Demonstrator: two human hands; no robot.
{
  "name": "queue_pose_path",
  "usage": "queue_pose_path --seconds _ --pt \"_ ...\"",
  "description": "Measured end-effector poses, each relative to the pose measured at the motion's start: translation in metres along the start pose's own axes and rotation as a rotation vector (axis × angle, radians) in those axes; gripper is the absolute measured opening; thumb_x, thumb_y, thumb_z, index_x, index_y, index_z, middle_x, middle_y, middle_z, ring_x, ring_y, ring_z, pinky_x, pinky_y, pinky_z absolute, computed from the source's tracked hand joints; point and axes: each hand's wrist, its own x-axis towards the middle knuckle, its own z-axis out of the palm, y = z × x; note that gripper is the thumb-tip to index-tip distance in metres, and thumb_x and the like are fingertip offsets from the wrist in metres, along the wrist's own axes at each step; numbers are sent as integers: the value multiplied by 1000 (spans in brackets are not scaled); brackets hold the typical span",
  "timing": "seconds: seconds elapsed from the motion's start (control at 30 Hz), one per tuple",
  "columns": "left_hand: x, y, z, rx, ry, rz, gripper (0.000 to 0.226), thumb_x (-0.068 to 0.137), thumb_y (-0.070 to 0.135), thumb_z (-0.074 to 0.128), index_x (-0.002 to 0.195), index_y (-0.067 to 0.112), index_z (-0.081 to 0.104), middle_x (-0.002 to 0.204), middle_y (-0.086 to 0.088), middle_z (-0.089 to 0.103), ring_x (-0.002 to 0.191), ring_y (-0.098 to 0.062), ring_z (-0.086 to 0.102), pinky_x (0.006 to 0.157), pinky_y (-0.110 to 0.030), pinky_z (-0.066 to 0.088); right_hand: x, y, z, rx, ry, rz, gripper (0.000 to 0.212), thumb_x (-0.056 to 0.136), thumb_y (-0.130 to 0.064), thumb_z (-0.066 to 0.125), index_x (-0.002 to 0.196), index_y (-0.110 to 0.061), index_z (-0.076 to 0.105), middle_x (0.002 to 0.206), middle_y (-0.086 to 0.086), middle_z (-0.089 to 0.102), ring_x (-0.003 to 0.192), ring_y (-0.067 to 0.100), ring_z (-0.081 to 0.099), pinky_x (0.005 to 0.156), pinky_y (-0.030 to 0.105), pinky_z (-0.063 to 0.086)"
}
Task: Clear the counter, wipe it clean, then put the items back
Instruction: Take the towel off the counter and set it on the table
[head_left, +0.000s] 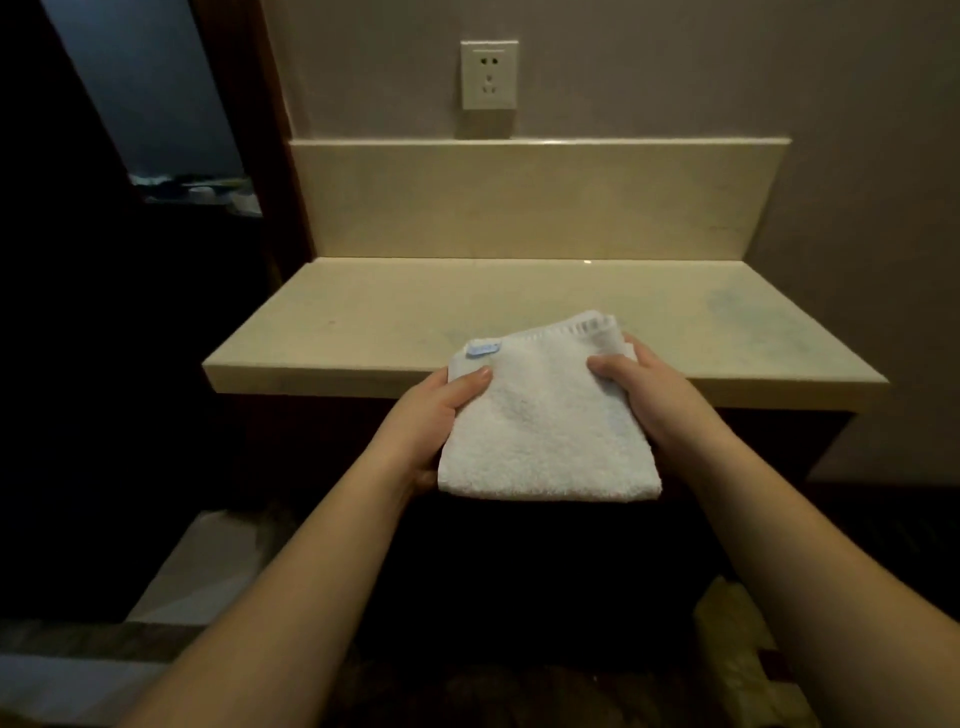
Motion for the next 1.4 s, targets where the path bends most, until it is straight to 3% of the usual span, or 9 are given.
queue_pose_path --seconds 0.3,0.4,0.47,0.6,0.73,0.87,1.03,1.27,1.4 --pt "-3 -65 108 121 -173 -111 22 94 19 60 115 17 63 102 -7 74 89 -22 72 70 -33 57 -79 54 -111 36 212 115 23 96 -27 52 118 -33 50 110 -4 64 96 16 65 80 34 54" --pt "-7 -89 160 157 -241 -154 21 94 18 59 114 18 64 98 -5 75 85 -21 72 66 -31 56 -112 69 -159 51 301 164 22 98 -29 50 119 -31 45 106 -5 62 90 12 64 63 24 50" --pt "-13 -106 197 174 -290 -190 20 94 16 59 113 18 64 96 -5 75 83 -21 73 64 -31 56 -135 81 -193 37 344 212 29 97 -31 50 125 -28 43 107 -6 61 90 11 63 62 24 47" --pt "-31 -141 278 240 -399 -247 14 95 16 58 106 21 65 93 -3 76 83 -20 73 64 -30 57 -188 104 -266 76 443 280 34 96 -31 53 128 -28 41 112 -4 60 95 14 62 70 29 49" --pt "-55 -174 359 283 -473 -303 21 94 18 60 114 20 63 102 -5 74 92 -24 72 74 -34 56 -247 126 -339 124 480 320 52 91 -31 60 137 -28 35 123 1 57 107 24 61 95 46 49" --pt "-78 -206 435 332 -537 -329 23 93 19 61 116 19 64 102 -6 74 94 -26 71 78 -36 56 -302 139 -402 152 532 318 52 92 -24 60 137 -27 34 120 -1 55 105 19 59 82 34 51" --pt "-105 -250 521 408 -634 -390 20 93 23 61 113 24 63 94 -1 76 85 -21 73 69 -34 56 -366 162 -478 150 630 326 51 90 -28 64 131 -37 35 122 -7 56 107 17 59 93 41 50" --pt "-143 -311 613 504 -734 -588 31 93 24 58 120 9 60 106 -14 72 96 -32 70 79 -42 55 -445 196 -543 201 801 397 57 90 -29 65 137 -34 34 123 -9 55 108 15 59 94 43 50" --pt "-160 -339 653 564 -835 -650 29 94 25 57 116 8 62 97 -11 75 90 -30 71 74 -39 55 -478 216 -568 263 918 452 61 88 -31 66 139 -37 32 123 -11 53 111 17 56 98 47 47"
